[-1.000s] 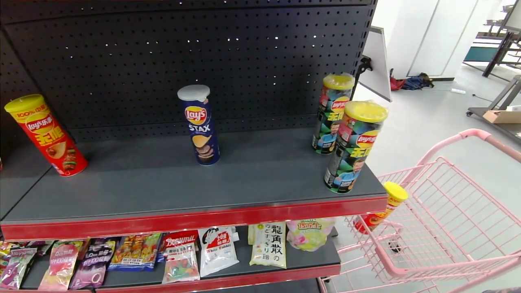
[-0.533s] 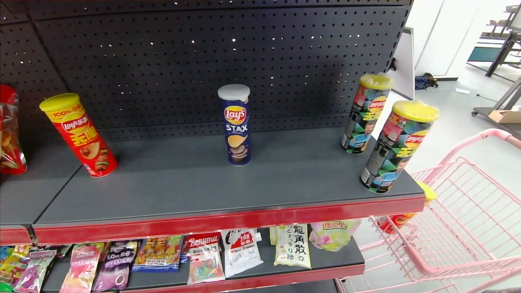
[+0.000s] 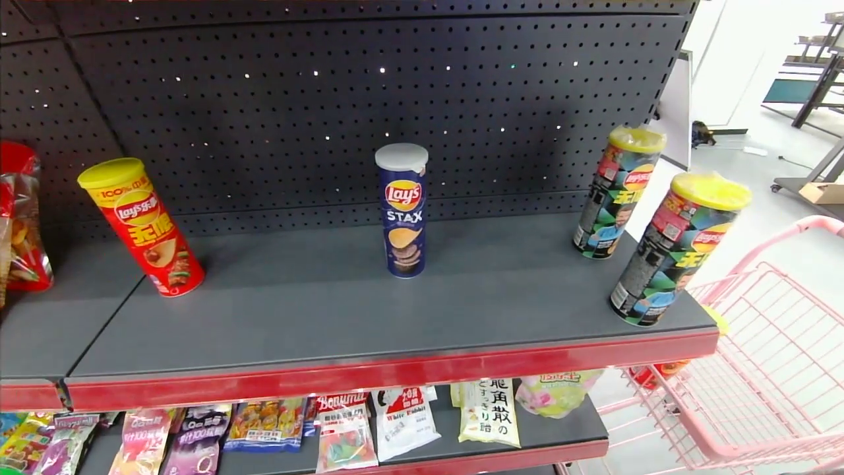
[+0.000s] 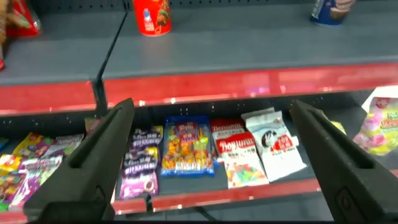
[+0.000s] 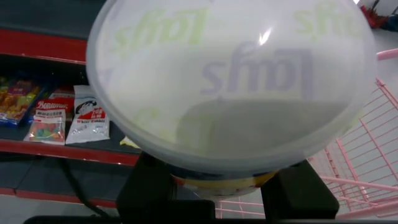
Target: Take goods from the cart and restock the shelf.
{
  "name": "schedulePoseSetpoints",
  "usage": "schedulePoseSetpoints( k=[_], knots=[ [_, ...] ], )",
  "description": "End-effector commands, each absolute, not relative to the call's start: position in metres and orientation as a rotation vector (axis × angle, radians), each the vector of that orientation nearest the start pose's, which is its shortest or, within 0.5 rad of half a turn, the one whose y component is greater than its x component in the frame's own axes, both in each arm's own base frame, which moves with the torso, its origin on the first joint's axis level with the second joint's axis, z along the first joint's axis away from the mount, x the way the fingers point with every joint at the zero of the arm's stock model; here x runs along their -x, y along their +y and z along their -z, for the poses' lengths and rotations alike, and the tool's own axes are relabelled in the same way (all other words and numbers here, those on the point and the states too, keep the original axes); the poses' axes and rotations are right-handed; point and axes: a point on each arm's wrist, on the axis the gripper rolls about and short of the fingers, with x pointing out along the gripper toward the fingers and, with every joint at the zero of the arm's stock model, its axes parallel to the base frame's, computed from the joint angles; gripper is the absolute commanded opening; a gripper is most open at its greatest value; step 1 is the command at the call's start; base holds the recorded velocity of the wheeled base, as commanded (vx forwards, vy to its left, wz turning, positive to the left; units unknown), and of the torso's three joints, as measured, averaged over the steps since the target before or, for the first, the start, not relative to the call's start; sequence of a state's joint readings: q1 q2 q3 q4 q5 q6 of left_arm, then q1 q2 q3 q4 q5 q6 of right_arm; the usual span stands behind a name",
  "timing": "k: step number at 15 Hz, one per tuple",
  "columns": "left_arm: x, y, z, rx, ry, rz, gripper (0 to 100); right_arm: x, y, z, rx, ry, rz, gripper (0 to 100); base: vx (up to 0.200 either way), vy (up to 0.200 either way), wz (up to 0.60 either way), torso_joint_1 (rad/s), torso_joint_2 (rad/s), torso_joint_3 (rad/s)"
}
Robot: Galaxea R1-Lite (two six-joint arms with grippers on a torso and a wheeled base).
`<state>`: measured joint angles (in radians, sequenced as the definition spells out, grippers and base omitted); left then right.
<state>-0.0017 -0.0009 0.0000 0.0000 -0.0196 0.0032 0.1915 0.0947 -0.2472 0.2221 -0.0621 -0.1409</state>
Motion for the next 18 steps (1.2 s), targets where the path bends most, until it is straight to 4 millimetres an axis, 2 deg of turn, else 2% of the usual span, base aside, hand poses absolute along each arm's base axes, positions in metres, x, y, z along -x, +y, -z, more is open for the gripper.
schedulePoseSetpoints(
  k=[1,9,10,13,14,15,16,17,18],
  knots=[
    [0.023,0.0,-0.075,-0.003,0.0,0.021,100,0.034,-0.008,-0.122,0.151,0.067,-0.135,0,0.2,0.0,0.0,0.007,0.0,0.002],
    [0.023,0.0,-0.076,-0.003,0.001,0.023,100,0.031,-0.007,-0.115,0.152,0.089,-0.175,0,0.0,0.0,0.0,0.0,0.0,0.0],
    [0.019,0.0,-0.077,-0.003,0.049,0.041,100,0.031,-0.006,-0.113,0.151,0.095,-0.193,0,0.0,0.0,0.0,0.0,0.0,0.0],
    [0.019,-0.002,-0.077,-0.044,0.043,0.136,100,0.03,-0.006,-0.111,0.138,0.109,-0.21,0,0.0,0.0,0.0,0.0,0.0,0.0],
    [0.023,-0.003,-0.116,-0.008,-0.048,0.225,100,0.029,-0.005,-0.107,0.128,0.118,-0.233,0,0.0,0.0,0.0,0.0,0.0,0.0],
    [0.007,-0.004,-0.182,0.11,-0.028,0.284,100,0.029,-0.005,-0.106,0.128,0.123,-0.23,0,0.0,0.0,0.0,0.0,0.0,0.0],
    [-0.006,-0.005,-0.213,0.167,-0.025,0.303,100,0.029,-0.005,-0.106,0.129,0.129,-0.229,0,0.0,0.0,0.0,0.0,0.0,0.0],
    [-0.03,-0.012,-0.253,0.183,-0.008,0.481,100,0.029,-0.005,-0.106,0.132,0.129,-0.227,0,0.0,0.0,0.0,0.0,0.0,0.0],
    [-0.039,-0.016,-0.254,0.163,0.028,0.577,100,0.029,-0.005,-0.106,0.132,0.128,-0.226,0,0.0,0.0,0.0,0.0,0.0,0.0]
  ],
)
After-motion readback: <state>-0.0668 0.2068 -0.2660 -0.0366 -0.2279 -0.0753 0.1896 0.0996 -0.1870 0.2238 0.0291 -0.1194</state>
